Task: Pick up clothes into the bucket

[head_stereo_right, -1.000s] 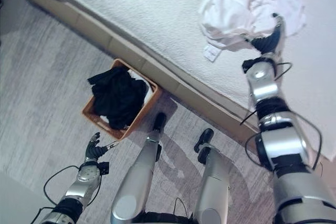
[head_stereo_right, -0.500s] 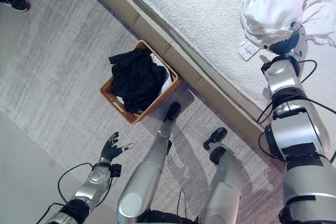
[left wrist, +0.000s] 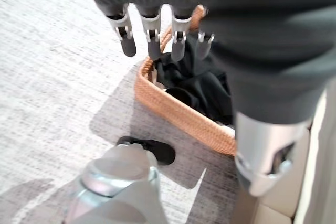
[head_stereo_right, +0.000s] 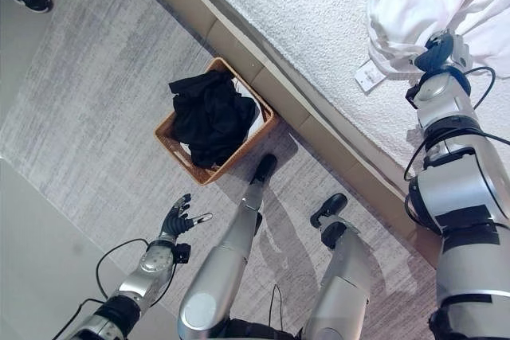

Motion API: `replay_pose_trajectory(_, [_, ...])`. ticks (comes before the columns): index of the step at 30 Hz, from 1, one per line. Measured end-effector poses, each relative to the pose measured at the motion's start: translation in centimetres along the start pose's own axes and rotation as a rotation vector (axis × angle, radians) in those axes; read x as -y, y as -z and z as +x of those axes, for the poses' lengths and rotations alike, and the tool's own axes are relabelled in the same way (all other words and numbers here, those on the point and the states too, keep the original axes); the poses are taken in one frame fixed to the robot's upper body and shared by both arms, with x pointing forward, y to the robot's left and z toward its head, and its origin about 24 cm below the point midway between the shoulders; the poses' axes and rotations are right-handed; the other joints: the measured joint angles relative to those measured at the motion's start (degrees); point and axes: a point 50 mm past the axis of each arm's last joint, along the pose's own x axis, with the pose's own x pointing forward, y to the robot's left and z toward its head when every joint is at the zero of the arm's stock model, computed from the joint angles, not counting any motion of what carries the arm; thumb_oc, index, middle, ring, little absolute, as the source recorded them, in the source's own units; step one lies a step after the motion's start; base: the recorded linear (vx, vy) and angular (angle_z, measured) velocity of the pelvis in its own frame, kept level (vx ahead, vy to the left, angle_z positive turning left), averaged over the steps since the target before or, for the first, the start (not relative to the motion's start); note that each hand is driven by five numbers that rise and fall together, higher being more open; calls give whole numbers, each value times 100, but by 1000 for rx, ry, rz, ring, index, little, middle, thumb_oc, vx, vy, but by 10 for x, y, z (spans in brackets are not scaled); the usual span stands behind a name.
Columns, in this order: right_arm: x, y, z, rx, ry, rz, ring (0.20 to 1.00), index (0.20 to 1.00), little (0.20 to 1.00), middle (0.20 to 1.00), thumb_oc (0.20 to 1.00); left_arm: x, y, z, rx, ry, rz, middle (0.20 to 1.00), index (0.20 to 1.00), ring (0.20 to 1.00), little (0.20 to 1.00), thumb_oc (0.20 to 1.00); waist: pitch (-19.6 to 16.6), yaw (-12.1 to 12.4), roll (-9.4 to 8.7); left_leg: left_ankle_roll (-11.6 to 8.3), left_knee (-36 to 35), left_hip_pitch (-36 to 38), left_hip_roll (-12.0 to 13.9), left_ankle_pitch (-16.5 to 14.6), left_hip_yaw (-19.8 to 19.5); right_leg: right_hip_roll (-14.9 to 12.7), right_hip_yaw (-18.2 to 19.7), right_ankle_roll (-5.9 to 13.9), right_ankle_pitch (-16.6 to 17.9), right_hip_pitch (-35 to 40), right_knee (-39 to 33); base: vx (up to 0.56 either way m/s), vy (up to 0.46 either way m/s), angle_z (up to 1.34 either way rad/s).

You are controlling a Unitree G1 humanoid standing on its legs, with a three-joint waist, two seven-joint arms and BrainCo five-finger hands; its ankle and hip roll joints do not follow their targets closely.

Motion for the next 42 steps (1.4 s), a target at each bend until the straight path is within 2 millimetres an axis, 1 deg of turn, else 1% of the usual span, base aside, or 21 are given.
replay_pose_trajectory(6, [-1,-14,-1,55,16,23,200,200,200,200,200,0,-6,4,14,-1,2,1000,1000,1000,1000,1000,-1,-31,-2,3,27,211,25,-1,72,41,42,-50,77,224,-120,-31,58,-6])
replay_pose_trajectory(10, [-5,-40,-4,154,18,63,200,200,200,200,200,-1,-12,7,32,0,7,1000,1000,1000,1000,1000,-4,-182,-12,38,2,592,114,-23,304,236,234,-33,386,607,-521,-104,173,-36])
replay_pose_trajectory(11, [-4,-49,-6,192,20,71,200,200,200,200,200,-1,-20,10,57,2,6,1000,1000,1000,1000,1000,-4,-200,-24,106,22,732,168,-54,473,335,370,-46,530,732,-745,-7,147,-74])
replay_pose_trajectory(13, [-7,-62,-9,259,11,72,200,200,200,200,200,-4,-24,10,79,4,5,1000,1000,1000,1000,1000,-8,-343,-29,173,-22,1037,228,-100,712,433,553,126,682,1061,-1052,5,155,-64])
replay_pose_trajectory(14, [-8,-66,-11,279,8,76,200,200,200,200,200,-7,-35,12,122,6,8,1000,1000,1000,1000,1000,-22,-533,-74,240,-106,1278,257,-149,879,490,707,249,769,1249,-1263,18,145,-43])
replay_pose_trajectory(15, [-9,-70,-12,294,4,79,200,200,200,200,200,-9,-36,9,131,6,10,1000,1000,1000,1000,1000,-22,-546,-100,272,-121,1368,273,-171,951,546,779,305,842,1367,-1416,32,125,-75])
replay_pose_trajectory(16, [-10,-75,-14,317,-1,85,200,200,200,200,200,-15,-44,10,163,1,11,1000,1000,1000,1000,1000,-30,-671,-174,323,-114,1578,309,-231,1187,668,992,293,1038,1580,-1761,42,110,-83])
replay_pose_trajectory(17, [-11,-79,-15,335,-8,90,200,200,200,200,200,-19,-50,12,181,-8,9,1000,1000,1000,1000,1000,-29,-685,-236,362,-106,1723,342,-294,1347,762,1156,291,1152,1721,-1971,47,108,-122])
replay_pose_trajectory(19, [-15,-93,-24,412,-38,112,200,200,200,200,200,-34,-51,8,194,-34,24,1000,1000,1000,1000,1000,-114,-733,-413,427,-148,2086,422,-438,1731,885,1459,442,1424,2102,-2502,59,80,-107])
replay_pose_trajectory(20, [-19,-96,-29,451,-51,124,200,200,200,200,200,-44,-62,9,238,-57,28,1000,1000,1000,1000,1000,-282,-963,-578,424,-180,2254,437,-524,1929,906,1587,536,1524,2284,-2819,45,39,-70])
replay_pose_trajectory(21, [-21,-95,-30,456,-62,127,200,200,200,200,200,-50,-63,7,243,-69,29,1000,1000,1000,1000,1000,-341,-955,-640,435,-222,2355,472,-527,2021,929,1672,610,1584,2407,-2937,76,28,-82])
replay_pose_trajectory(22, [-27,-88,-32,444,-78,119,200,200,200,200,200,-56,-69,7,271,-81,35,1000,1000,1000,1000,1000,-558,-1020,-820,427,-305,2426,478,-538,2186,916,1739,676,1695,2438,-3115,84,27,-55])
replay_pose_trajectory(23, [-26,-81,-31,434,-80,108,200,200,200,200,200,-60,-82,10,312,-94,31,1000,1000,1000,1000,1000,-688,-1202,-933,452,-315,2503,483,-590,2258,929,1746,659,1726,2513,-3227,107,39,-41])
replay_pose_trajectory(25, [-20,-74,-31,436,-78,109,200,200,200,200,200,-58,-88,9,332,-89,22,1000,1000,1000,1000,1000,-738,-1268,-984,472,-323,2680,439,-579,2314,931,1890,575,1964,2686,-3323,79,25,-23])
replay_pose_trajectory(27, [-19,-75,-32,451,-88,120,200,200,200,200,200,-53,-96,7,361,-71,20,1000,1000,1000,1000,1000,-778,-1284,-963,466,-349,3001,483,-714,2563,990,2085,529,2053,2954,-3507,71,16,-52])
replay_pose_trajectory(28, [-20,-76,-36,478,-97,120,200,200,200,200,200,-49,-101,6,380,-61,11,1000,1000,1000,1000,1000,-933,-1394,-948,461,-350,3100,519,-801,2634,1031,2146,525,2080,3044,-3614,91,-3,-34])
replay_pose_trajectory(30, [-24,-76,-42,503,-125,125,200,200,200,200,200,-41,-114,6,422,-39,-12,1000,1000,1000,1000,1000,-1046,-1425,-923,470,-395,3339,532,-795,2699,1084,2191,518,2109,3246,-3663,109,-26,-29])
replay_pose_trajectory(31, [-27,-75,-45,510,-137,124,200,200,200,200,200,-35,-118,6,442,-30,2,1000,1000,1000,1000,1000,-1235,-1488,-906,461,-456,3407,565,-802,2742,1117,2235,519,2108,3292,-3725,80,-32,-21])
replay_pose_trajectory(35, [-27,-81,-49,536,-163,149,200,200,200,200,200,-22,-137,9,493,-20,33,1000,1000,1000,1000,1000,-1455,-1703,-831,459,-729,3792,653,-800,2776,1207,2237,516,2104,3633,-3926,67,-30,-9])
replay_pose_trajectory(38, [-24,-92,-58,602,-192,185,200,200,200,200,200,-12,-152,11,538,-2,89,1000,1000,1000,1000,1000,-1664,-1762,-762,450,-871,3944,699,-787,2795,1284,2230,499,2092,3745,-4015,75,-25,-4])
replay_pose_trajectory(42, [-33,-97,-69,631,-294,240,200,200,200,200,200,8,-169,13,575,51,136,1000,1000,1000,1000,1000,-1890,-1800,-676,408,-1103,4228,722,-733,2761,1326,2155,476,2075,4038,-4182,62,-18,5])
